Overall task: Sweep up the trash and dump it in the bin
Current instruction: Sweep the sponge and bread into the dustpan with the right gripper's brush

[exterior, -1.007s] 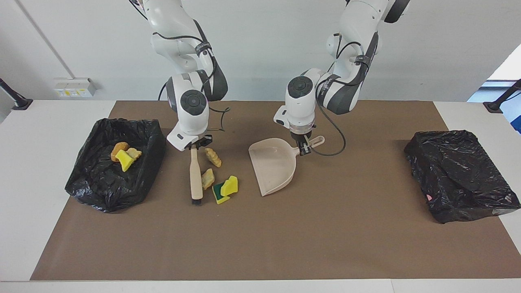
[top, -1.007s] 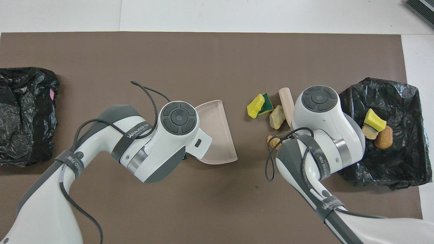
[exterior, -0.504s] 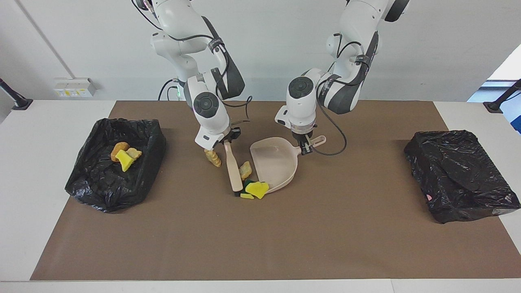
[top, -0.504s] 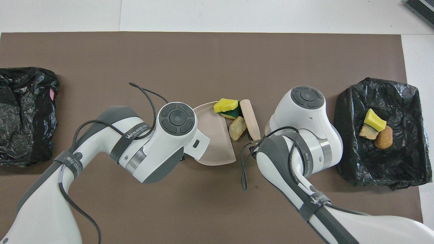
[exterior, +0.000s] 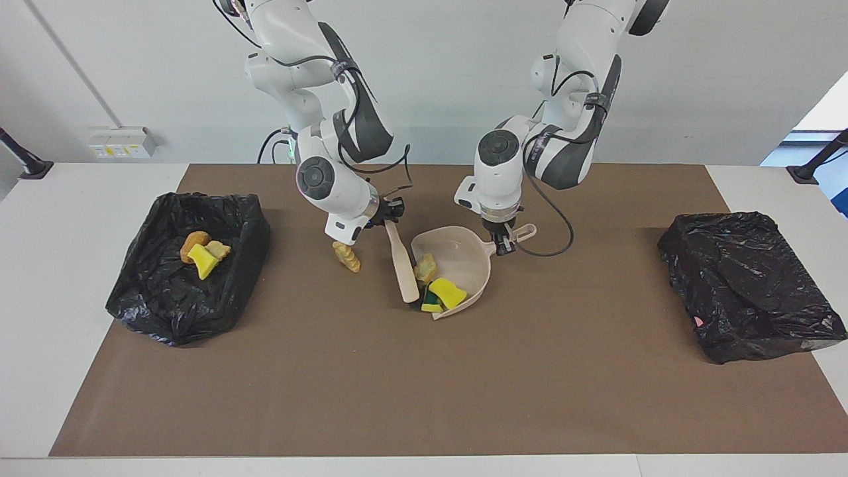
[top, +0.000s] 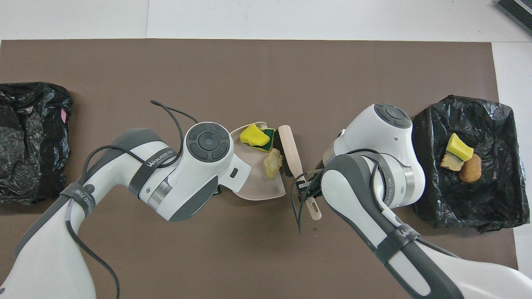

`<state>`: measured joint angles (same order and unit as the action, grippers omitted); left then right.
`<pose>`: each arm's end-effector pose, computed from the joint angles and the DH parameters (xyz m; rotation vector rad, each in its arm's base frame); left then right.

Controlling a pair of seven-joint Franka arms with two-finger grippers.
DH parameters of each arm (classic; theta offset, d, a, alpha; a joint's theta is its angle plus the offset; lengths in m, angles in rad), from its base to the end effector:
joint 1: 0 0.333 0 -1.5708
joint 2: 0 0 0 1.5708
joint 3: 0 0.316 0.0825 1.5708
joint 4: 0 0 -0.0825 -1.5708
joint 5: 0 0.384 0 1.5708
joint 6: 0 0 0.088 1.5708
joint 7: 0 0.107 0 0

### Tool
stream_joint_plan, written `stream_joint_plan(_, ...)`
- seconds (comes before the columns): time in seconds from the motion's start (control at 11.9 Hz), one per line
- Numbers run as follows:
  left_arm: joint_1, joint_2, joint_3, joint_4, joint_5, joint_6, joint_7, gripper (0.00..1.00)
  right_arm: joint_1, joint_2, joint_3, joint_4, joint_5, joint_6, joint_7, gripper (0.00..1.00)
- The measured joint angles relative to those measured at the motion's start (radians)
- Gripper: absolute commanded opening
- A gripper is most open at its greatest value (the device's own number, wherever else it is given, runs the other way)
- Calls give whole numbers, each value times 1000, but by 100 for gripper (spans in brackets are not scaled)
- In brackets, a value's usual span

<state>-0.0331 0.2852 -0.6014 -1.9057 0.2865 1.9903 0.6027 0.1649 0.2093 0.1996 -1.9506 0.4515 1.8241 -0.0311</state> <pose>0.4980 -0.3247 0.3620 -2.3583 1.9192 0.2120 0.5154 0.2310 0.3607 -2.6792 -0.2802 0.5532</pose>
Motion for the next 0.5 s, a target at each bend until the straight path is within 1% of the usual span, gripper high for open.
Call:
stream_joint_plan(0.17, 3, 0, 1, -2, 0, 3, 1, 0, -39, -48, -4, 23, 29, -85, 7, 0)
stream_joint_plan(0.25, 4, 0, 1, -4, 0, 4, 2, 0, -61, -87, -13, 30, 14, -127, 29, 0)
stream_joint_plan(0.34, 6, 0, 1, -6, 0, 7, 2, 0, -76, -128, -25, 33, -38, -163, 63, 0)
stream_joint_plan(0.5, 16, 0, 1, -11, 0, 15, 10, 0, -86, -200, -29, 25, -250, -219, 185, 0)
